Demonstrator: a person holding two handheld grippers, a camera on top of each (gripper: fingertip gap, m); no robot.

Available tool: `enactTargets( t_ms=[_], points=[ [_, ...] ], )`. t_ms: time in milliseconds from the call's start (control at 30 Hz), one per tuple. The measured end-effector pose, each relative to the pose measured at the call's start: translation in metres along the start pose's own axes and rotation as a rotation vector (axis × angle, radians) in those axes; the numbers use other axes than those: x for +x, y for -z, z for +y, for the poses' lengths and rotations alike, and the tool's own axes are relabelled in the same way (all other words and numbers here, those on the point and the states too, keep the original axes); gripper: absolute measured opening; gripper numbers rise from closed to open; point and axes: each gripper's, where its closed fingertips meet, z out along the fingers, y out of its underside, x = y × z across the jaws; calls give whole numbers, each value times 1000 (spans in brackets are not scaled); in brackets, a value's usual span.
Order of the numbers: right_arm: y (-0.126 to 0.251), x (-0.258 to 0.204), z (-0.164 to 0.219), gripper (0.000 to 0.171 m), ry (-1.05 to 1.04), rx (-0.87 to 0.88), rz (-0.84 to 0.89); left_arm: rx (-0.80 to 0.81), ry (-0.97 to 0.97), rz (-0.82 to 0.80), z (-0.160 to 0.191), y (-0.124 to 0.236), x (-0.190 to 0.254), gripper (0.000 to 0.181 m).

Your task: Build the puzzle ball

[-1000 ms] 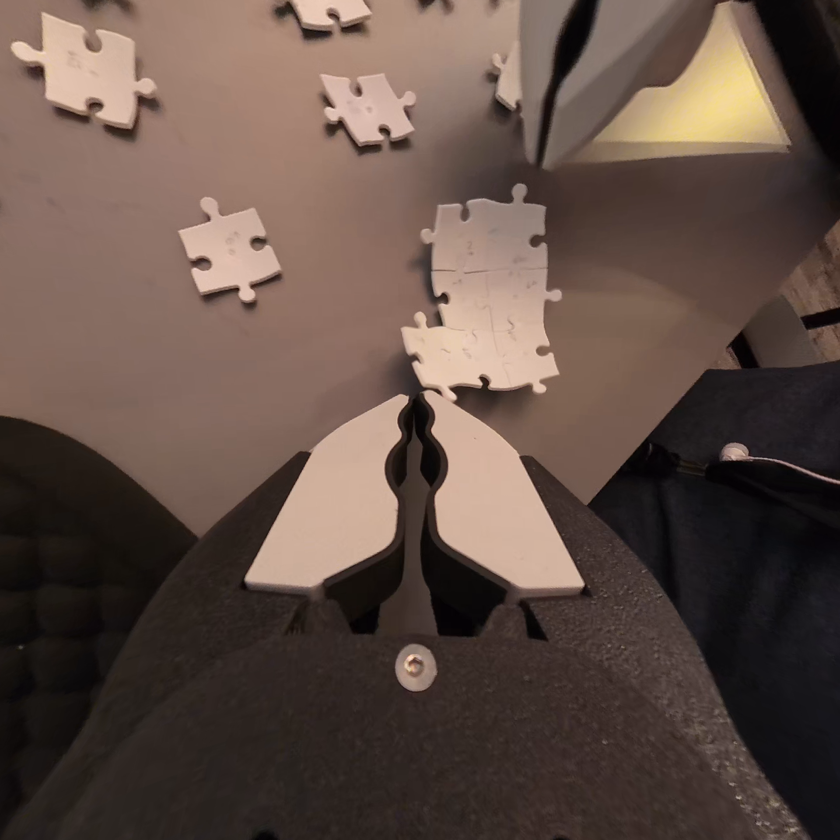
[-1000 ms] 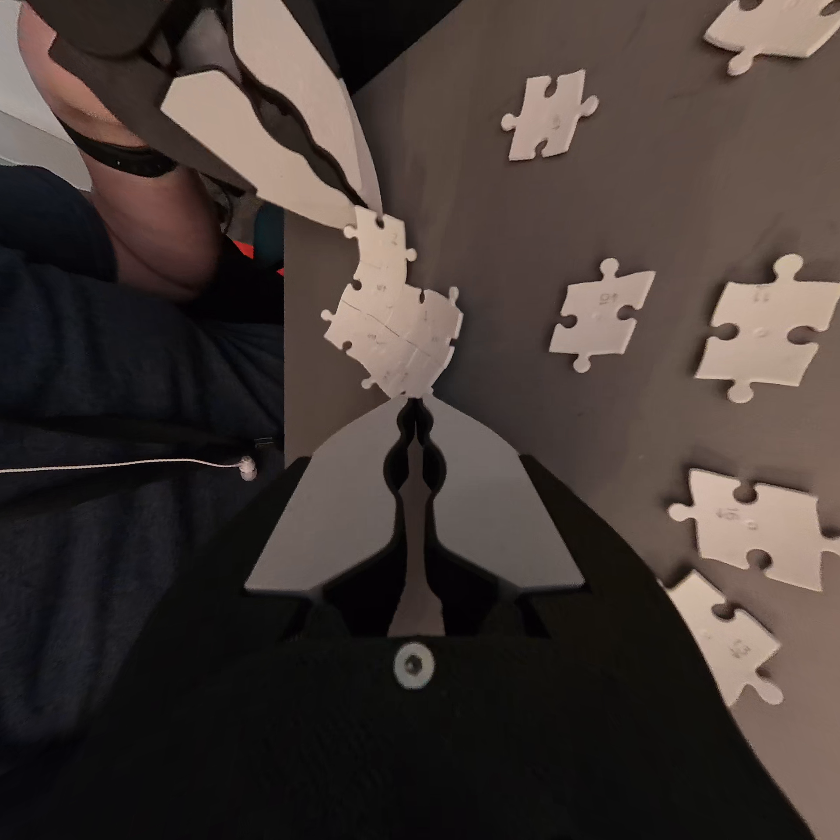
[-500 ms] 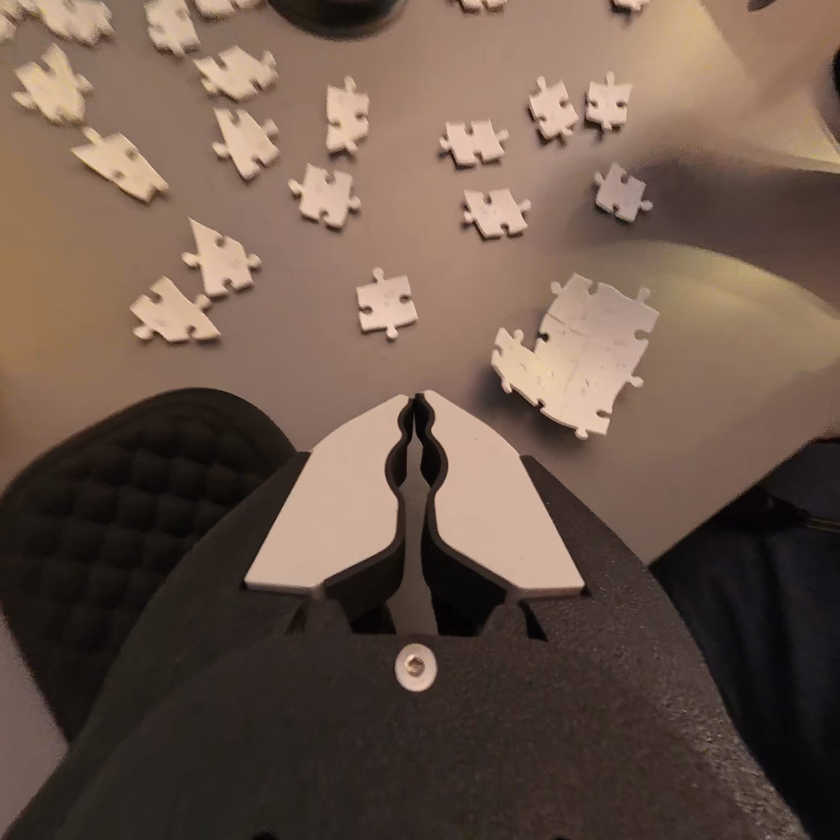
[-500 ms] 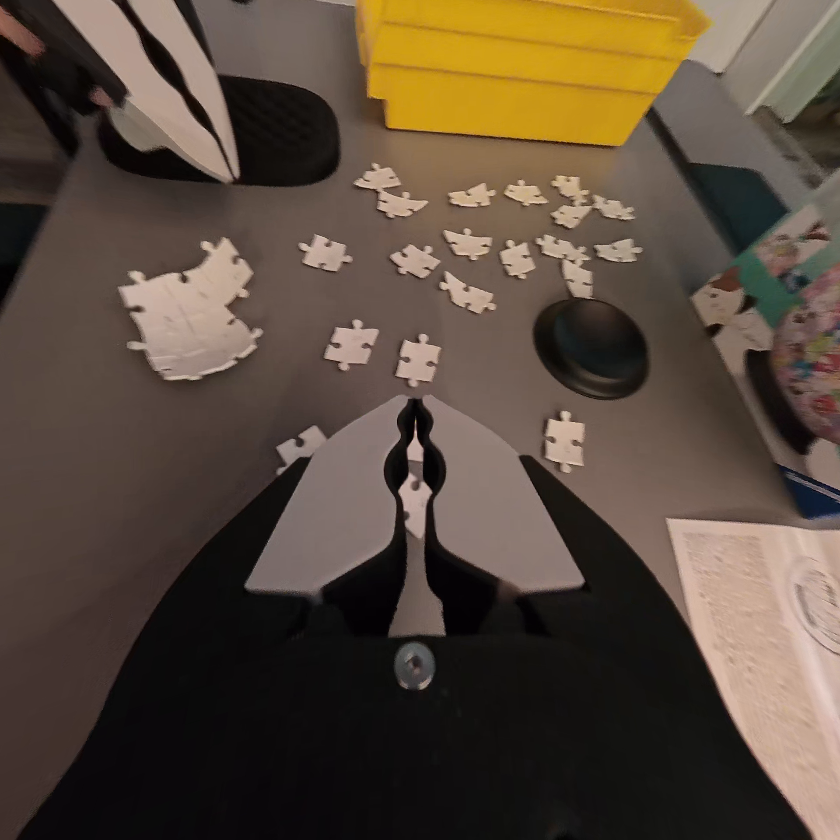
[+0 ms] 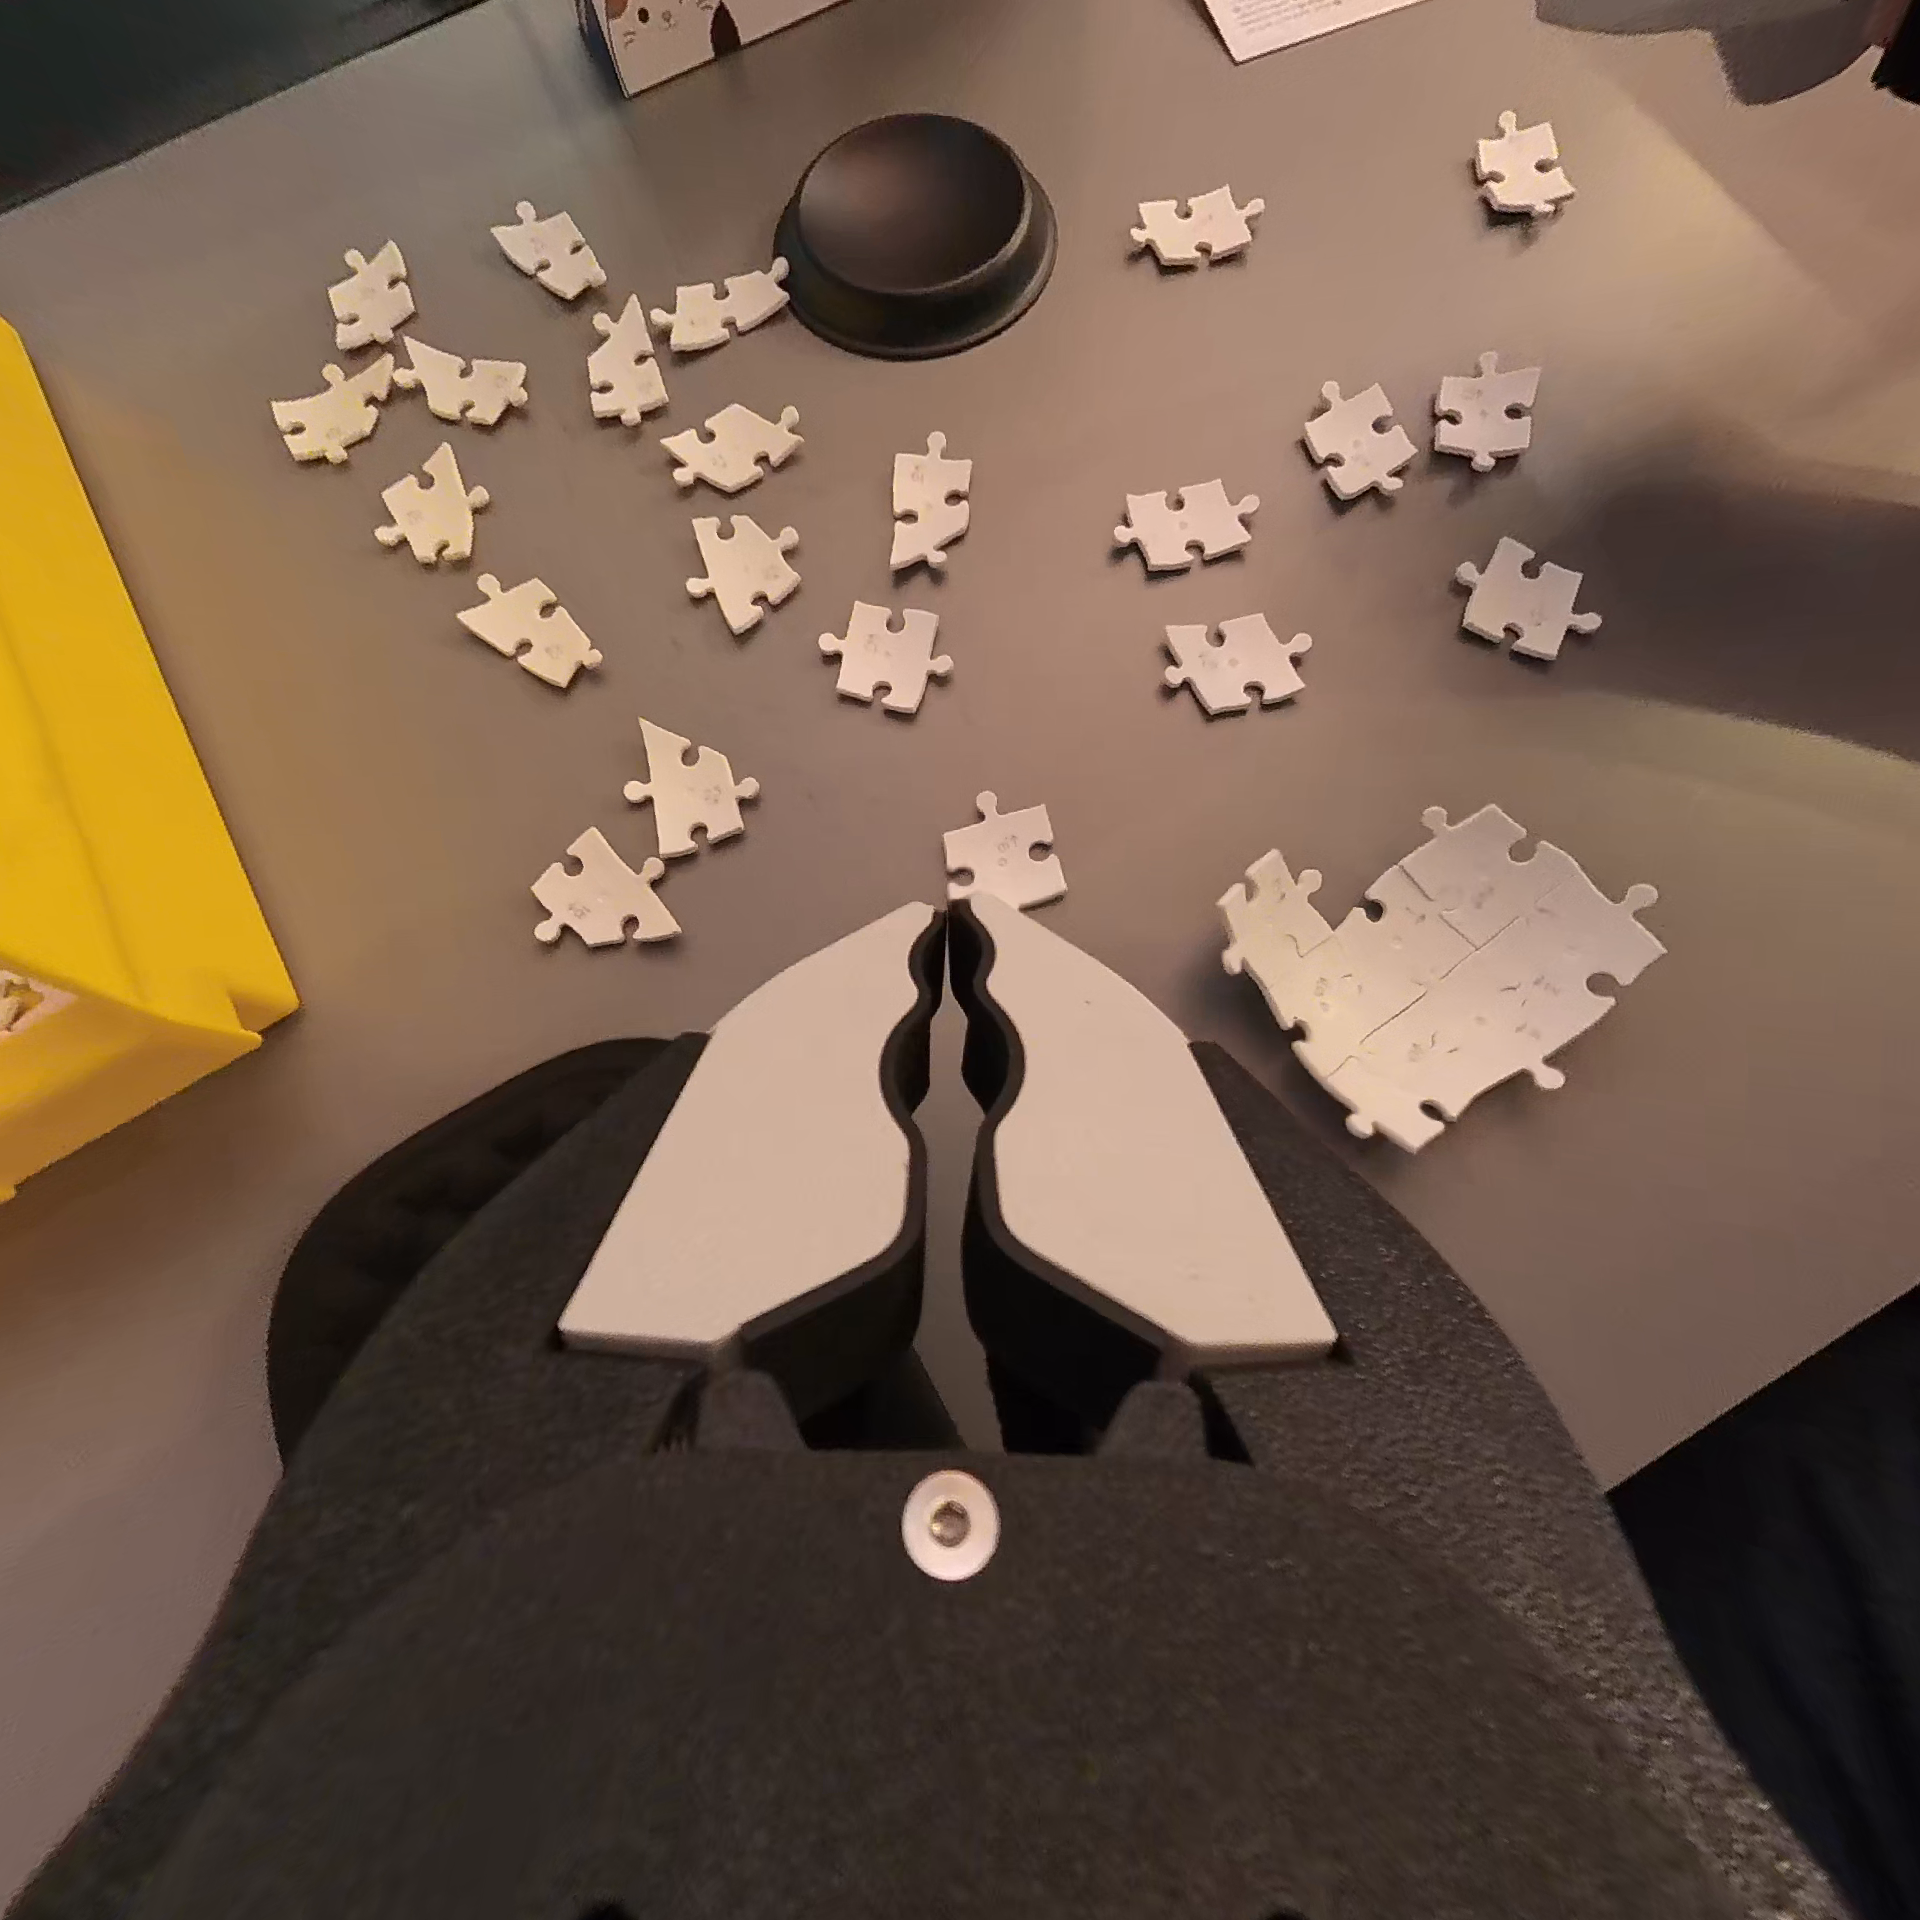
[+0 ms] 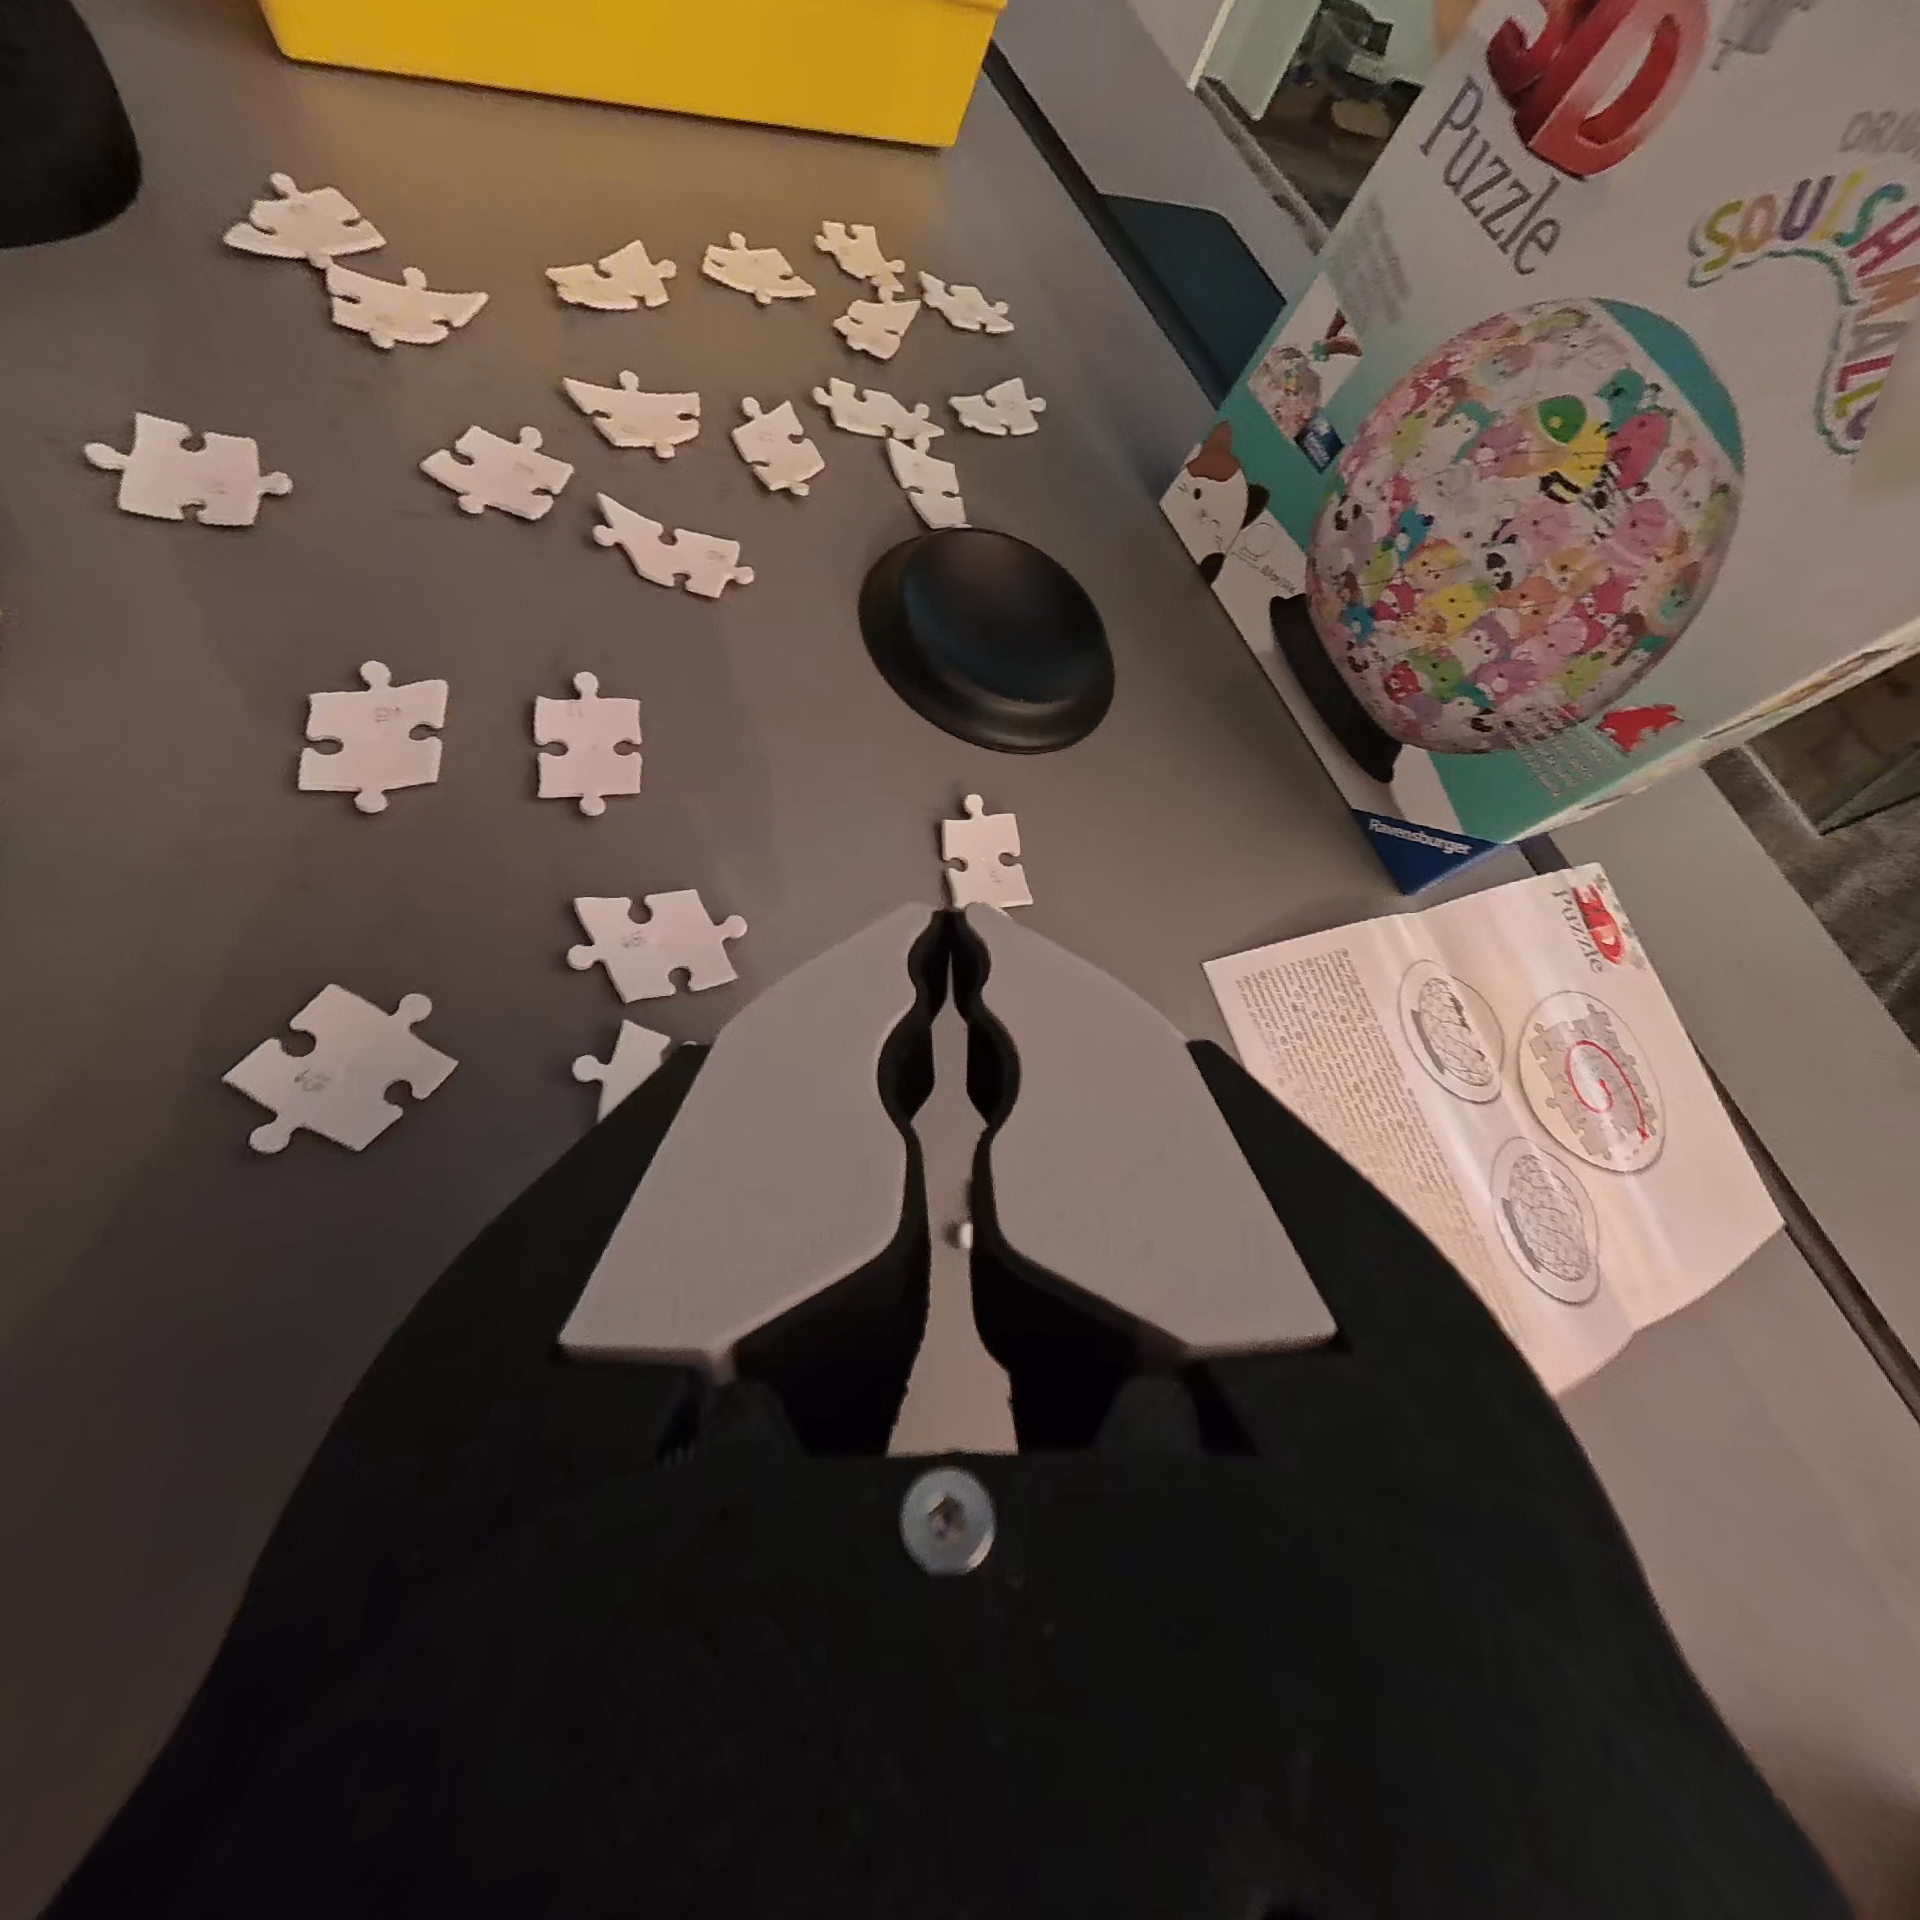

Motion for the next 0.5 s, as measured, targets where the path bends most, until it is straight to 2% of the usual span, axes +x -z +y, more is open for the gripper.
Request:
enactTargets(
  t_ms=[233, 500],
  points=[
    [12, 22, -3, 1, -6, 11, 143, 3, -14, -7, -10, -2, 4, 0],
    [39, 72, 6, 1, -139, 49, 352, -1, -37, -21, -17, -2, 12, 0]
  ],
)
